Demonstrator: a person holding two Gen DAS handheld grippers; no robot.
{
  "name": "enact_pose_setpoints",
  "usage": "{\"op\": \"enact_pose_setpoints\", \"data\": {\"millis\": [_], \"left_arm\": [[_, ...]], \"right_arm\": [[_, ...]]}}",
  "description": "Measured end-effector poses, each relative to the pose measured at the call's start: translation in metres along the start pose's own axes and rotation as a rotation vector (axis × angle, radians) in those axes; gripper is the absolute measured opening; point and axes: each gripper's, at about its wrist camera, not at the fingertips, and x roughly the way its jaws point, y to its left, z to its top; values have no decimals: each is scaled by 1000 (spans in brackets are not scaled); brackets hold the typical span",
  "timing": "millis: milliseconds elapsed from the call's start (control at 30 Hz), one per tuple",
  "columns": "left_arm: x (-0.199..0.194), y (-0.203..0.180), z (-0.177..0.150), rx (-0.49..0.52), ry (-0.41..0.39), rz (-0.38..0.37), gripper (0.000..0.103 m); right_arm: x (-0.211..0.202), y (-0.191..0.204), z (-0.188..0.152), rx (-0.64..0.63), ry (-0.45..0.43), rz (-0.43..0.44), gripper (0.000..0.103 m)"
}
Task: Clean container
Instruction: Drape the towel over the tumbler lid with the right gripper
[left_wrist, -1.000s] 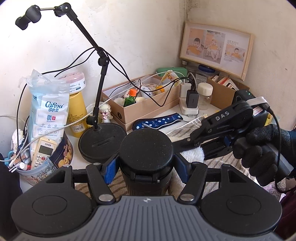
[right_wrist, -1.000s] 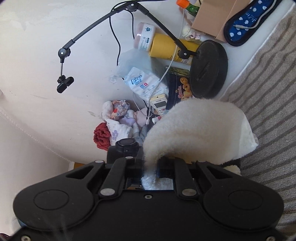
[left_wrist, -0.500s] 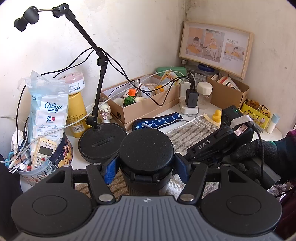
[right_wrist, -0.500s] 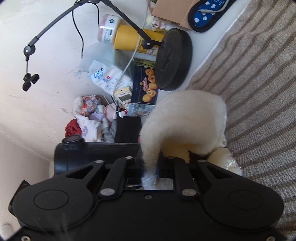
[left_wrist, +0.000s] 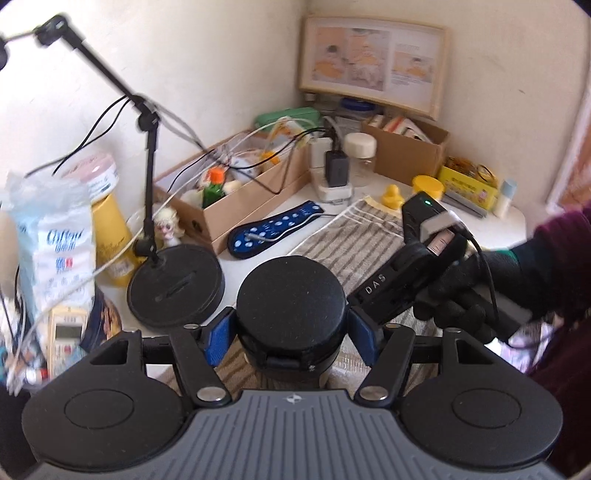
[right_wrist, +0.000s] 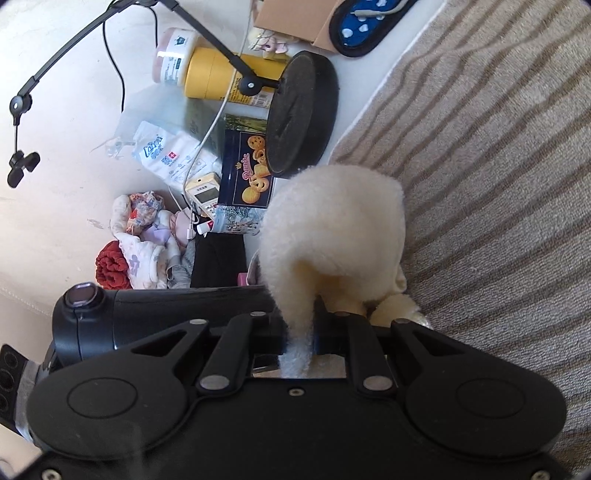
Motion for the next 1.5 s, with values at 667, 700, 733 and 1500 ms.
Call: {"op": "enact_pose_setpoints", "data": {"millis": [667, 700, 733, 1500], "left_arm": [[6, 1, -9, -500, -60, 253, 78], [7, -1, -8, -479, -64, 254, 78], [7, -4, -8, -459, -68, 255, 77], [6, 23, -14, 1, -79, -43, 63]], "right_arm": [[-9, 23, -3, -82, 5, 25, 11], [-9, 24, -3, -86, 6, 25, 11], [-9, 25, -4, -89, 6, 25, 11], [-56, 88, 3, -239, -60, 264, 11]]}}
